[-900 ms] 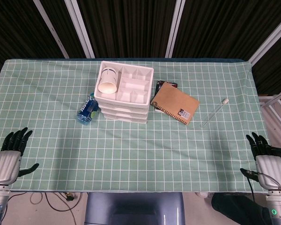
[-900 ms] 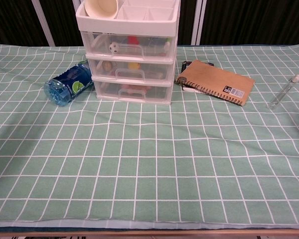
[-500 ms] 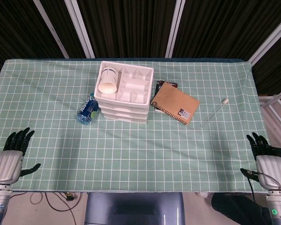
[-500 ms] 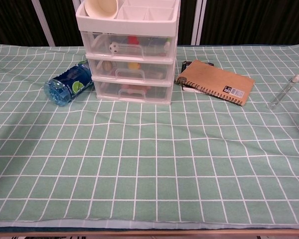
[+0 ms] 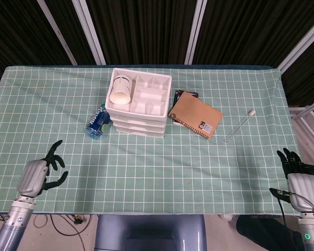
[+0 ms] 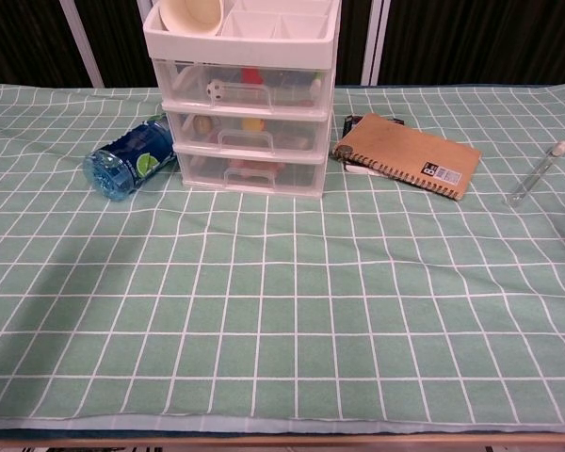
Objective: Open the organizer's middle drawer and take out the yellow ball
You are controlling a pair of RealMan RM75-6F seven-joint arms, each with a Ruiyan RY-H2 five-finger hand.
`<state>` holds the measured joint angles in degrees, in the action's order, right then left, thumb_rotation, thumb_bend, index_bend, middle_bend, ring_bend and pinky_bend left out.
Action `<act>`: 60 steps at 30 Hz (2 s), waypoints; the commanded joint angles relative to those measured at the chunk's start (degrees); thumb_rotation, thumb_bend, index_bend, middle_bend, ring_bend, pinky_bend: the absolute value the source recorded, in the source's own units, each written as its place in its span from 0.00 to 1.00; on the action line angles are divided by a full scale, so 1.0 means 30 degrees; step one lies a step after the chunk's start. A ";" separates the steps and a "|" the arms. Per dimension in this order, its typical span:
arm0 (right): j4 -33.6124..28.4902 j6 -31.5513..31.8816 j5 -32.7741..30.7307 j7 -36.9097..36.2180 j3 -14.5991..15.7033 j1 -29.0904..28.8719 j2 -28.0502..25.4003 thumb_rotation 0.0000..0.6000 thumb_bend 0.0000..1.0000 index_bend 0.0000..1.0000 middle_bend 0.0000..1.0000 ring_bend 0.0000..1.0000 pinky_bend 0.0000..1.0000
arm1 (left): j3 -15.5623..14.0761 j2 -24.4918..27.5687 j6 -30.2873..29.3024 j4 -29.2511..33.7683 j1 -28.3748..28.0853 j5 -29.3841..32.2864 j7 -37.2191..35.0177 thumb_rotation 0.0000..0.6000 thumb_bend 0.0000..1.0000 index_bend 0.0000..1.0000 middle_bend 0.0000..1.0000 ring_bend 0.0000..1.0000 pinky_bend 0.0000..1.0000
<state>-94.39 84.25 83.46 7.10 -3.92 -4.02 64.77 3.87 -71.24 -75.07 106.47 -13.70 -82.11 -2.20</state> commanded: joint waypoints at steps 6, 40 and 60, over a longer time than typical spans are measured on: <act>-0.0047 -0.0238 -0.0306 -0.0289 -0.0089 -0.0039 -0.0088 1.00 0.06 0.00 0.00 0.00 0.23 | 0.3231 -0.3431 0.5883 0.1785 -0.4074 0.6424 -0.2808 1.00 0.53 0.04 0.96 0.96 1.00; -0.0438 -0.0997 -0.1286 -0.0988 -0.0338 -0.0193 -0.0340 1.00 0.06 0.00 0.00 0.00 0.23 | 0.6885 -1.1288 0.9088 -0.6734 -0.9617 1.4267 -0.2722 1.00 0.53 0.09 0.99 0.98 1.00; -0.0490 -0.1146 -0.1480 -0.0964 -0.0365 -0.0244 -0.0336 1.00 0.06 0.00 0.00 0.00 0.23 | 0.7647 -1.2071 0.9680 -0.8374 -1.0258 1.4261 -0.3588 1.00 0.53 0.13 0.99 0.98 1.00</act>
<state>-95.86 80.81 79.02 4.21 -5.01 -4.75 63.77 26.80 -107.37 -46.14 81.45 -44.40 -39.43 -12.91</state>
